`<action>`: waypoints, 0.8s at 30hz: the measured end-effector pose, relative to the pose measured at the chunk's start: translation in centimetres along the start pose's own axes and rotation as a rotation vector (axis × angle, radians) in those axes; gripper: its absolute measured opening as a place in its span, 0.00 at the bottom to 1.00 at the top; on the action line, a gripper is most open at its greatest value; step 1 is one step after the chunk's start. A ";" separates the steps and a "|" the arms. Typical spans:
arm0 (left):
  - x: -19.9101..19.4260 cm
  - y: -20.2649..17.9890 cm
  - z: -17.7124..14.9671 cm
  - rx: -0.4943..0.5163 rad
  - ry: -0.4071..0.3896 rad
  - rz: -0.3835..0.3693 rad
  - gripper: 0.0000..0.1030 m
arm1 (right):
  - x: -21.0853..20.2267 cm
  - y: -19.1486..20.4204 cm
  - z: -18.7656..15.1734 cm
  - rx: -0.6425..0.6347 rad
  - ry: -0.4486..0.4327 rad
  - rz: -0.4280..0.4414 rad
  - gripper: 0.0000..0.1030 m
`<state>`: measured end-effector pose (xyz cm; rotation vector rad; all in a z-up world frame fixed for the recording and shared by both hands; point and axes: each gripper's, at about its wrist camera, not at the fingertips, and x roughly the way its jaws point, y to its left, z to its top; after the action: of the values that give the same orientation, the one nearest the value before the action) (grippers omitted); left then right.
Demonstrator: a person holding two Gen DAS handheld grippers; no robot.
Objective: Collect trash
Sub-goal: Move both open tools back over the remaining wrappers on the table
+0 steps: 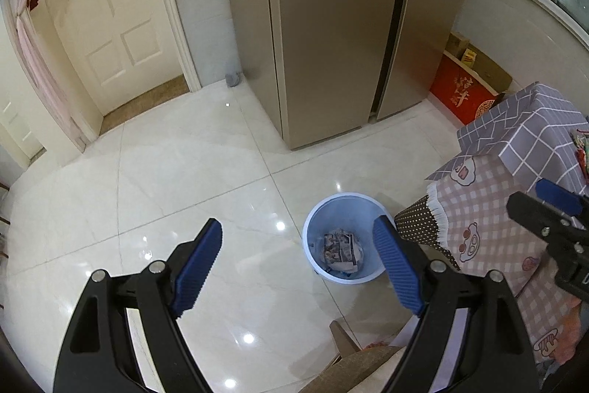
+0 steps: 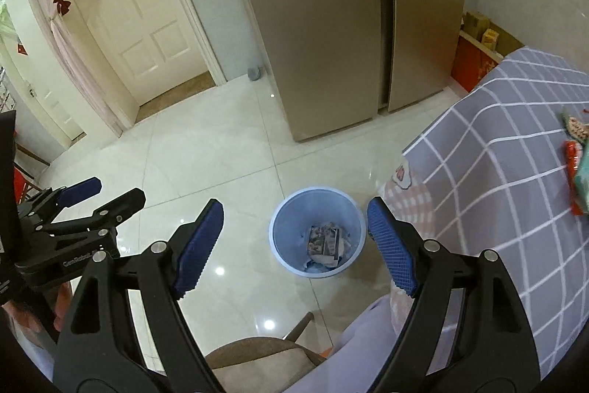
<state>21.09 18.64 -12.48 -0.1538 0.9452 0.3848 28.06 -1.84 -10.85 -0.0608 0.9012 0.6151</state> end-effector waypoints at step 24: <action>-4.0 -7.4 0.8 0.100 -0.071 -0.076 0.81 | -8.7 -10.7 -2.0 0.092 -0.096 -0.147 0.77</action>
<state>22.42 10.98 -9.04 -0.0837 0.8844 0.2705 28.25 -15.43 -7.76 -0.0148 0.8230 0.4355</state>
